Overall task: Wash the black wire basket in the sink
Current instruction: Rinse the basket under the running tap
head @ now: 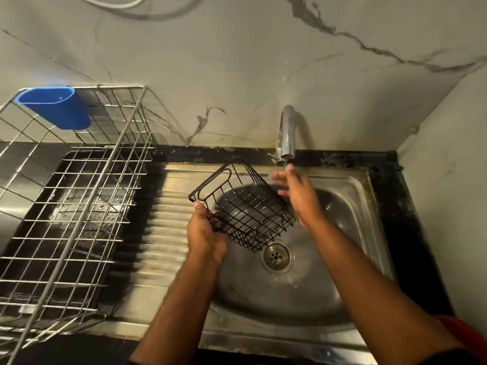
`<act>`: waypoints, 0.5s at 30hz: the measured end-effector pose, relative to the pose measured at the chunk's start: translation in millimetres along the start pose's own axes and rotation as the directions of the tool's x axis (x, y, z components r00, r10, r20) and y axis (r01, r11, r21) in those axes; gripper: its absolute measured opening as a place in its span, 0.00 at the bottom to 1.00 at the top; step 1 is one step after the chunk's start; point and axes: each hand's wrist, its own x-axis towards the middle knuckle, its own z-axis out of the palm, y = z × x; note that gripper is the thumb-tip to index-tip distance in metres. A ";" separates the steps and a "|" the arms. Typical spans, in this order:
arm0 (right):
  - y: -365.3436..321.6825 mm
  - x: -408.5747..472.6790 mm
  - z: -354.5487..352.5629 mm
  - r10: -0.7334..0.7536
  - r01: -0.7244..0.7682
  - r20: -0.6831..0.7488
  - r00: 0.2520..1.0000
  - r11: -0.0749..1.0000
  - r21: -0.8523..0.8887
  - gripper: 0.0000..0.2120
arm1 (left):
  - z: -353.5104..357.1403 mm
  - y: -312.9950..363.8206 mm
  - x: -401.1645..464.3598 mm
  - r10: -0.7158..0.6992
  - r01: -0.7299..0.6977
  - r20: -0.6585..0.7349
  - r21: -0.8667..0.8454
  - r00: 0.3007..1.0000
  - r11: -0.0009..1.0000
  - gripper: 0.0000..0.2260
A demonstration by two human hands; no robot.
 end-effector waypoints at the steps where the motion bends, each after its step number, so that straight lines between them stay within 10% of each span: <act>1: -5.2 5.5 -0.4 0.042 -0.039 -0.015 0.999 0.986 0.162 0.20 | -0.5 -1.4 2.3 0.000 0.000 0.009 -0.020 1.000 1.000 0.16; 6: -31.3 35.7 5.7 0.479 -0.407 0.154 0.864 0.487 0.773 0.15 | -1.7 -10.0 12.1 -0.014 0.023 0.071 -0.121 0.997 0.992 0.16; 15: -45.0 36.6 4.2 0.312 -0.450 0.332 0.890 0.490 0.746 0.10 | -17.8 -20.0 19.8 -0.026 0.041 0.153 -0.100 0.988 0.994 0.19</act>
